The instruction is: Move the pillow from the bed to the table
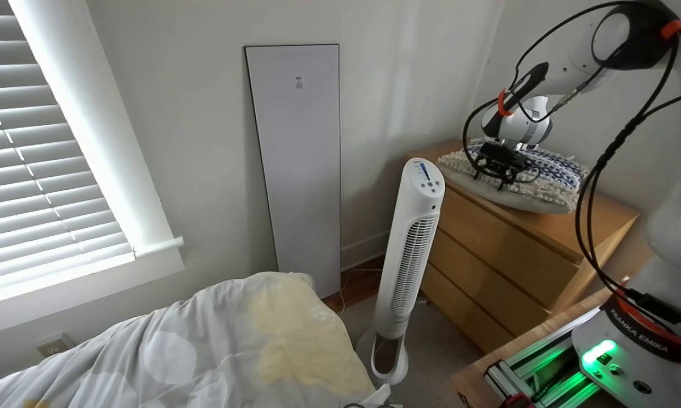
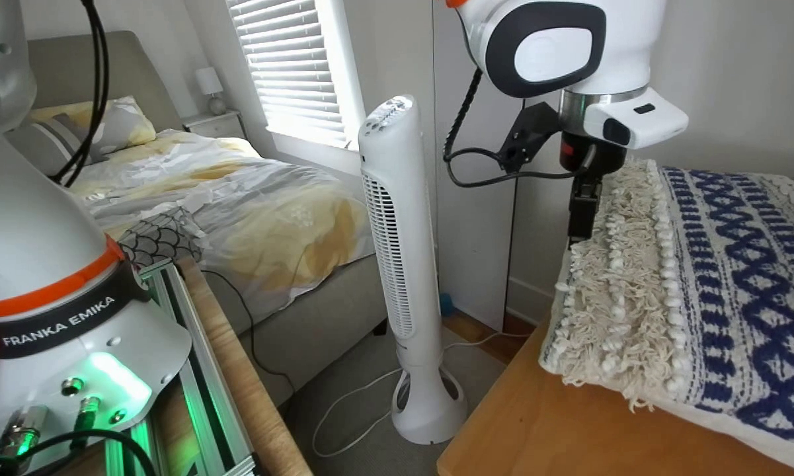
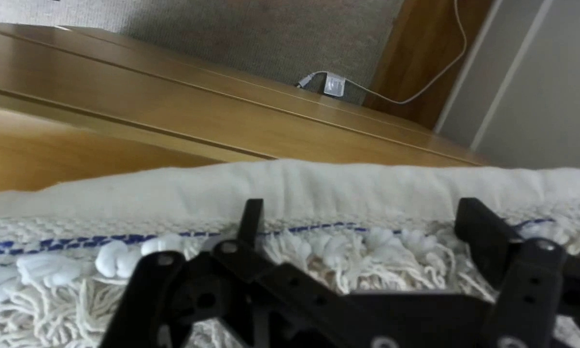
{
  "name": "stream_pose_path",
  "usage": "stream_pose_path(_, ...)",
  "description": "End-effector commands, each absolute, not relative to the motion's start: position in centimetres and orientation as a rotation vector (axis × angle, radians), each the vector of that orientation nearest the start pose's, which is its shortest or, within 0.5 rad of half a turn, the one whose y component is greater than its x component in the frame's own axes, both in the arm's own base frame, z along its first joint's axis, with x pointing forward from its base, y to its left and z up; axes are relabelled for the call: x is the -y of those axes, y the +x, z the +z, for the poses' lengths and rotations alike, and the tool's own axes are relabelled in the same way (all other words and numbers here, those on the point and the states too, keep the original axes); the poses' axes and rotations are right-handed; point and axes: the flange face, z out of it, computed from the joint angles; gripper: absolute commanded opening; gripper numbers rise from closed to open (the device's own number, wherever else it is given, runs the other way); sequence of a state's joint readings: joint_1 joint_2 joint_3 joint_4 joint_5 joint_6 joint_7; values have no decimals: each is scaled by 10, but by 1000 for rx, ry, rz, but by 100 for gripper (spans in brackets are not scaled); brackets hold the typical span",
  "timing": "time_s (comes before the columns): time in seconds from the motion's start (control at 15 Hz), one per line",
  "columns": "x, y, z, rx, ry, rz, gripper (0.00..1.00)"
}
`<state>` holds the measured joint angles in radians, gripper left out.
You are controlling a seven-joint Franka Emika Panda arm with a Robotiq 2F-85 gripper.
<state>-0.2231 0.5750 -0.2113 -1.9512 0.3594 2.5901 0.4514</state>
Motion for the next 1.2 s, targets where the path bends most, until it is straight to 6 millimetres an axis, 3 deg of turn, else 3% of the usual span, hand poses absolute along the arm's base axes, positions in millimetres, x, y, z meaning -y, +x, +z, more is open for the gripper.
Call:
stream_pose_path(0.0, 292, 593, 188, -1849, -2378, -253, 100)
stream_pose_path(0.4, 324, 611, 178, -2152, -2117, -401, 100)
stream_pose_path(0.47, 324, 614, 178, -2195, -2074, -415, 100)
stream_pose_path(0.6, 308, 614, 187, -2087, -2190, -297, 100)
stream_pose_path(0.8, 294, 600, 233, -1824, -2396, -345, 100)
stream_pose_path(1.13, 282, 544, 309, -1453, -2608, -317, 100)
